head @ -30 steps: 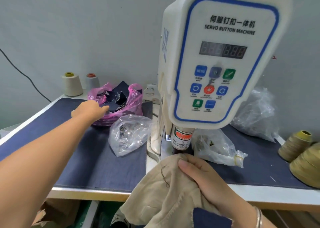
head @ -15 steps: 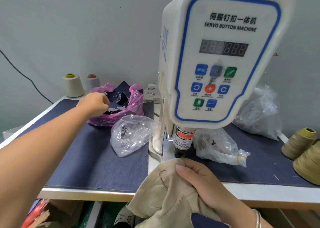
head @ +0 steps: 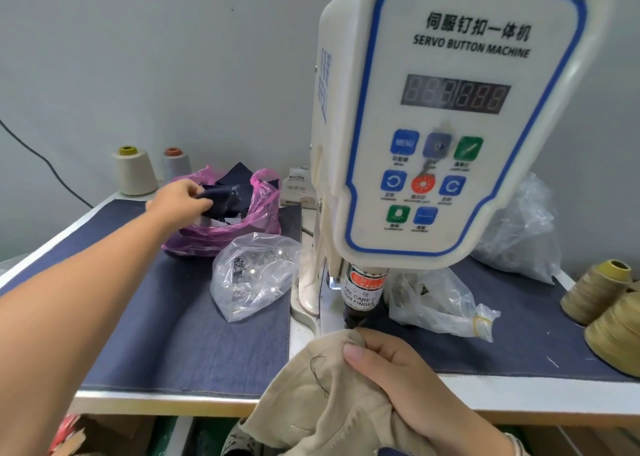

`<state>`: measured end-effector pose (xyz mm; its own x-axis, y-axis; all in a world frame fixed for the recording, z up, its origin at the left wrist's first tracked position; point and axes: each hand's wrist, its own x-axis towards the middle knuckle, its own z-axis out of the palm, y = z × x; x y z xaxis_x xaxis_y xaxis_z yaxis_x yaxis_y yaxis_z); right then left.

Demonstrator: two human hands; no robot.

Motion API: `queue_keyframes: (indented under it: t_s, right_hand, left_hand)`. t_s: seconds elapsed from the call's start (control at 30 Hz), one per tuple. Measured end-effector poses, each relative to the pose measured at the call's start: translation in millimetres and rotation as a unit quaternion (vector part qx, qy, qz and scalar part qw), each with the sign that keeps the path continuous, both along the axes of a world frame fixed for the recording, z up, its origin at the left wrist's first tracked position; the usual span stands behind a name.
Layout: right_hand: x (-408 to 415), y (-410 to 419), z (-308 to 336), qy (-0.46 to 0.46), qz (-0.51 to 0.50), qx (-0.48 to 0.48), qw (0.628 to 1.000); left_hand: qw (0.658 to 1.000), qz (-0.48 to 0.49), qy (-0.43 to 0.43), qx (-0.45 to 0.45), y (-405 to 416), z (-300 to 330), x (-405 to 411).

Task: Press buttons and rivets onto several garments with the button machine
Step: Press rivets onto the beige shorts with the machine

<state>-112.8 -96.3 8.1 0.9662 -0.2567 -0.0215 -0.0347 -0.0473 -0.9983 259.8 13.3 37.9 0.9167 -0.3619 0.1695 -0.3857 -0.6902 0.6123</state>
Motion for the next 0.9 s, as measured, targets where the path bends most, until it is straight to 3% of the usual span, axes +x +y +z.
queue_keyframes:
  t_s: [0.1,0.23,0.3,0.47,0.5,0.53,0.57,0.6,0.67,0.73,0.77,0.87,0.9]
  right_hand:
    - [-1,4,1,-0.008,-0.010,0.006,1.000]
    - [-1,11,4,-0.002,-0.019,0.006,1.000]
    - [-2,12,3,0.001,-0.020,0.012,1.000]
    - [-5,11,-5,0.046,-0.009,0.063,0.997]
    - [-4,11,-6,0.059,-0.011,0.066,0.996]
    - [-3,11,-10,0.073,-0.015,0.069,0.995]
    - [-2,13,-10,0.087,-0.021,0.087,0.992]
    - [-1,14,-15,0.098,-0.011,0.115,0.988]
    - [3,18,-18,0.116,-0.014,0.172,0.978]
    - [6,19,-26,0.137,-0.026,0.246,0.959]
    - [5,22,-22,0.150,-0.036,0.268,0.951]
    - [7,23,-6,0.135,-0.010,0.297,0.945]
    - [2,21,0,0.121,-0.048,0.322,0.938]
  left_hand:
    - [0.981,-0.039,0.033,-0.187,8,23,3]
    - [0.927,-0.135,0.121,-0.329,21,60,-16]
    - [0.895,-0.208,0.195,-0.344,32,77,-32]
    - [0.800,-0.401,0.344,-0.284,73,97,-83]
    - [0.759,-0.425,0.392,-0.298,79,97,-94]
    - [0.694,-0.453,0.456,-0.323,84,96,-110]
    - [0.594,-0.485,0.535,-0.356,86,94,-126]
    - [0.541,-0.497,0.558,-0.387,87,92,-144]
    - [0.509,-0.515,0.565,-0.396,83,87,-169]
    - [0.436,-0.579,0.573,-0.383,69,70,-189]
    - [0.418,-0.603,0.565,-0.377,62,63,-199]
    - [0.425,-0.602,0.568,-0.367,49,41,-217]
    - [0.447,-0.577,0.577,-0.366,48,34,-218]
